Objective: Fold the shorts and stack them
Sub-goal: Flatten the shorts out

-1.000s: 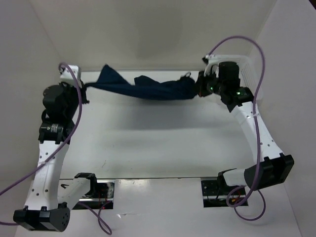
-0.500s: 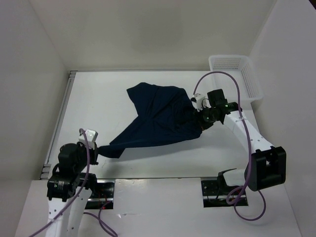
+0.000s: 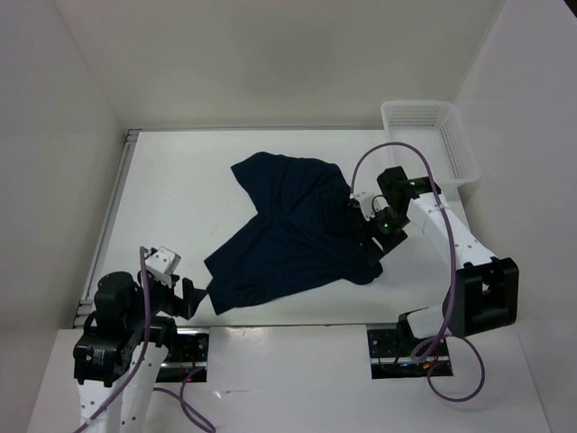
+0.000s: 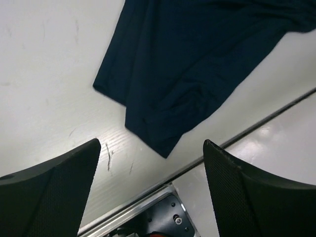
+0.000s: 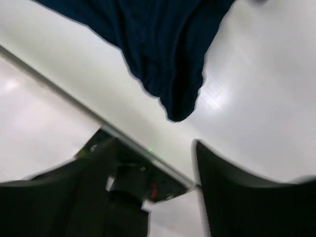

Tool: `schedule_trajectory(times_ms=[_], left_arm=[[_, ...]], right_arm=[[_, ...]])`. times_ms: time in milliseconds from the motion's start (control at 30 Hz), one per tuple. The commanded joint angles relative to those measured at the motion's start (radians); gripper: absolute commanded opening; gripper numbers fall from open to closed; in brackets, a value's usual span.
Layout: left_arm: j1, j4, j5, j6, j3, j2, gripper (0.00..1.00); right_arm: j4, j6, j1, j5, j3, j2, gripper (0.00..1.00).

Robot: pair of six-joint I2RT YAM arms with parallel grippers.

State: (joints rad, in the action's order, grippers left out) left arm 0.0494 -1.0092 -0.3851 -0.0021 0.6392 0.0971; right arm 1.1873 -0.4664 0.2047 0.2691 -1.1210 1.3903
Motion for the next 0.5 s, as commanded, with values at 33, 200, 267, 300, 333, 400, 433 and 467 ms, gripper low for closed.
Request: schedule_trajectory(times_ms=[33,200,267,300,333,400,433,467], left_arm=[[-0.002,0.156,-0.089,0.002,0.070,0.111,0.93],[-0.002,0.349,0.020,0.002,0.028,0.474,0.88],[0.018,0.376,0.009,0.002,0.075,0.726,0.87],[0.029,0.386,0.029,0.002,0.105,0.818,0.84],[0.049,0.386,0.069,0.002,0.135,0.986,0.79],[0.069,0.400,0.095,0.002,0.204,1.138,0.74],[0.084,0.426,0.124,0.002,0.205,1.158,0.76],[0.099,0.451,0.150,0.002,0.205,1.173,0.77]], right_arm=[[0.103,-0.072,0.001,-0.024,-0.016,-0.149,0.88],[-0.073,-0.014,0.001,-0.074,-0.130,-0.186,0.92],[-0.159,0.047,0.022,-0.064,-0.157,-0.142,0.91],[-0.239,0.070,0.038,-0.064,-0.167,-0.119,0.91],[-0.274,0.090,0.082,-0.064,-0.177,-0.097,0.91],[-0.381,0.114,0.145,-0.122,-0.160,-0.029,0.89],[-0.412,0.114,0.159,-0.137,-0.148,-0.013,0.88],[-0.438,0.101,0.173,-0.171,-0.126,0.001,0.88]])
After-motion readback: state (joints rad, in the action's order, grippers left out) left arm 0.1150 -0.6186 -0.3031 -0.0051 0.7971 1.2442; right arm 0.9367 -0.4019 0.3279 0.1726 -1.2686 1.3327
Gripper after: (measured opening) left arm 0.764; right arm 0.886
